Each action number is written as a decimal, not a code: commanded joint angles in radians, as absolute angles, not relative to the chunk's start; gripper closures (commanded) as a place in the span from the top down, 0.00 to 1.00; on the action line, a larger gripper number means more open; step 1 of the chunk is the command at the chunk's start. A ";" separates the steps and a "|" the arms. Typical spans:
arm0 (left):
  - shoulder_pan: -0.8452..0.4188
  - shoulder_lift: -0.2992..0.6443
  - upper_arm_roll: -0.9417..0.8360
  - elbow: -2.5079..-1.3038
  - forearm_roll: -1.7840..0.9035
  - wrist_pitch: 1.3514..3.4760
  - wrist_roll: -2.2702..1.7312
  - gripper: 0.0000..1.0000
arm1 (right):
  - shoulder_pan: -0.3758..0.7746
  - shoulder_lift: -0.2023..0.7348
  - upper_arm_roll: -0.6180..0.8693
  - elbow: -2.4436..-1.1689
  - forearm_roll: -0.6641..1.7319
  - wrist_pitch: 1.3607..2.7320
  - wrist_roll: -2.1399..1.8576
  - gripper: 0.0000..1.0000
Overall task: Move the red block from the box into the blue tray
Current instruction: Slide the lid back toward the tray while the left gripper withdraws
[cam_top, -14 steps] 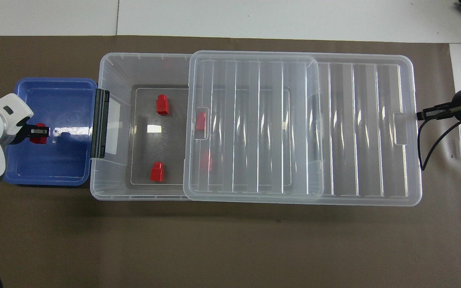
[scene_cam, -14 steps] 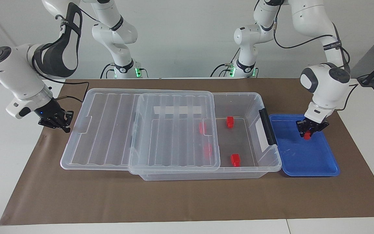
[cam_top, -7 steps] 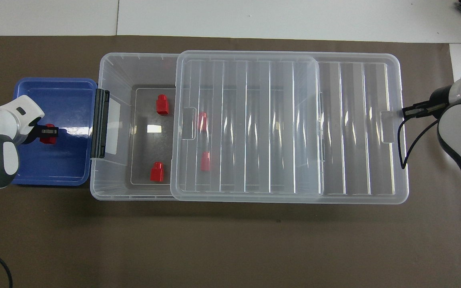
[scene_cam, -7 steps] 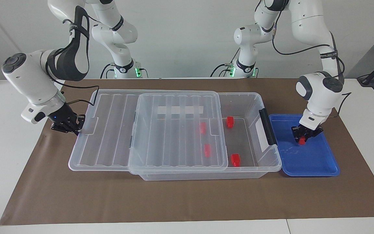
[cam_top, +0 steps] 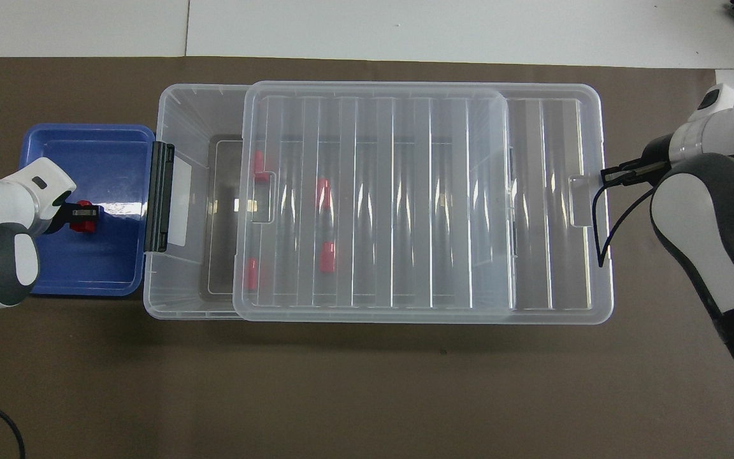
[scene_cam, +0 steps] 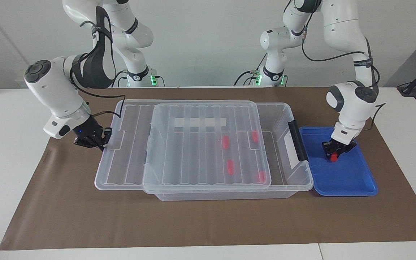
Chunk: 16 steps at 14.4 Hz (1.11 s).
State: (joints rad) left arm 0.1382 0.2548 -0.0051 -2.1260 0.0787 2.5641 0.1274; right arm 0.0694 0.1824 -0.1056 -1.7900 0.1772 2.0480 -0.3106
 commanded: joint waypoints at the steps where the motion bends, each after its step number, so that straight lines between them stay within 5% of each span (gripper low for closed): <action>1: 0.133 0.256 -0.003 -2.143 0.061 2.599 0.123 0.28 | 0.100 0.186 -0.103 -1.798 0.199 2.080 -0.250 0.00; 2: 0.133 0.256 -0.003 -2.143 0.061 2.599 0.124 0.63 | 0.113 0.186 -0.103 -1.798 0.199 2.082 -0.226 0.00; 4: 0.129 0.256 -0.003 -2.141 0.061 2.599 0.123 0.68 | 0.135 0.186 -0.103 -1.798 0.199 2.085 -0.183 0.00; 7: 0.127 0.256 -0.003 -2.134 0.061 2.591 0.121 0.97 | 0.166 0.186 -0.103 -1.798 0.199 2.095 -0.137 0.00; 11: 0.126 0.223 -0.014 -2.051 0.061 2.458 0.117 1.00 | 0.204 0.186 -0.101 -1.798 0.213 2.109 -0.084 0.00; 16: 0.104 0.126 -0.021 -1.788 0.054 1.939 0.115 1.00 | 0.229 0.186 -0.101 -1.798 0.247 2.111 -0.066 0.00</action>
State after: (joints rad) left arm 0.1220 0.1711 -0.0298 -1.8902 0.0760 2.1400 0.1231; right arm 0.2217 0.1840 -0.1050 -1.7903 0.2216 2.0916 -0.0891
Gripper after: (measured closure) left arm 0.000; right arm 0.991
